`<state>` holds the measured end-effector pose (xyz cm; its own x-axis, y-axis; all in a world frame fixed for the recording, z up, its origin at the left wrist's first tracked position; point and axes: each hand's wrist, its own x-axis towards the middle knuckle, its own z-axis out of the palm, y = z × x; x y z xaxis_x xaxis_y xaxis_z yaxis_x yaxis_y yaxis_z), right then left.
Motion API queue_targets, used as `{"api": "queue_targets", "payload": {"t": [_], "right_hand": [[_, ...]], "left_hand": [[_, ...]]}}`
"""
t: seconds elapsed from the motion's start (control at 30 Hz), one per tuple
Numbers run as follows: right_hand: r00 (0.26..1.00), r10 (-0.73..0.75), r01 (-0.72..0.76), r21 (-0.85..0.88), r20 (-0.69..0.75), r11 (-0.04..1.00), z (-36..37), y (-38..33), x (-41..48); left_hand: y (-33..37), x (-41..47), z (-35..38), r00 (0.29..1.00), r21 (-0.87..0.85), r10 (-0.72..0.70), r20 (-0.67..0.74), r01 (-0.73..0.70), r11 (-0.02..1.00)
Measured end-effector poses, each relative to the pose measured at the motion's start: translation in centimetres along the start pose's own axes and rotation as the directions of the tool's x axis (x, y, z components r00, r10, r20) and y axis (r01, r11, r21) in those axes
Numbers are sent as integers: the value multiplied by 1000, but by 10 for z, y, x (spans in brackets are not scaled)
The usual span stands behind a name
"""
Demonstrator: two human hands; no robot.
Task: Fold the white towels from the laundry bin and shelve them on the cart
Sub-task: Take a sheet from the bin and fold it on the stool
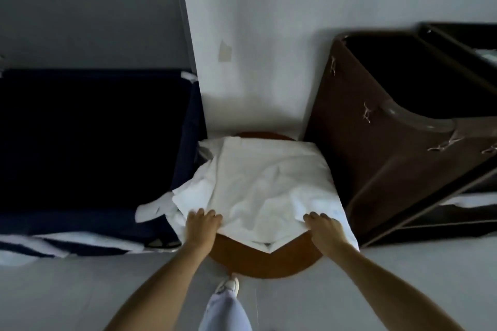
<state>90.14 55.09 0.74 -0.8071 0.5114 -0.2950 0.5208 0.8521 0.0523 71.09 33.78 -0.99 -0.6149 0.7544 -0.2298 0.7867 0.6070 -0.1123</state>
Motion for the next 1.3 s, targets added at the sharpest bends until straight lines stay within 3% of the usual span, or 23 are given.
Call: {"api": "queue_targets", "payload": {"t": [0.17, 0.33, 0.6, 0.97, 1.13, 1.23, 1.3], "right_hand": [[993, 6, -13, 59, 120, 998, 27, -19, -14], [981, 90, -143, 329, 169, 933, 46, -6, -25], [922, 267, -381, 543, 280, 748, 69, 44, -41], [887, 345, -455, 706, 306, 543, 122, 109, -4], [811, 372, -583, 675, 451, 452, 168, 133, 22], [686, 265, -727, 657, 678, 200, 192, 123, 29], [641, 266, -765, 628, 720, 145, 201, 112, 30]], "left_hand": [[17, -29, 27, 997, -214, -47, 62, 59, 975], [58, -29, 13, 1000, -373, 2, 24, 8, 928], [136, -17, 12, 989, -464, 114, 91, -59, 884], [255, 68, 33, 991, -580, 119, 67, -59, 813], [286, 99, 65, 991, -667, 30, 127, 63, 742], [287, 103, 84, 990, -698, -20, 138, 112, 708], [287, 103, 90, 989, -715, -38, 141, 128, 688]]}}
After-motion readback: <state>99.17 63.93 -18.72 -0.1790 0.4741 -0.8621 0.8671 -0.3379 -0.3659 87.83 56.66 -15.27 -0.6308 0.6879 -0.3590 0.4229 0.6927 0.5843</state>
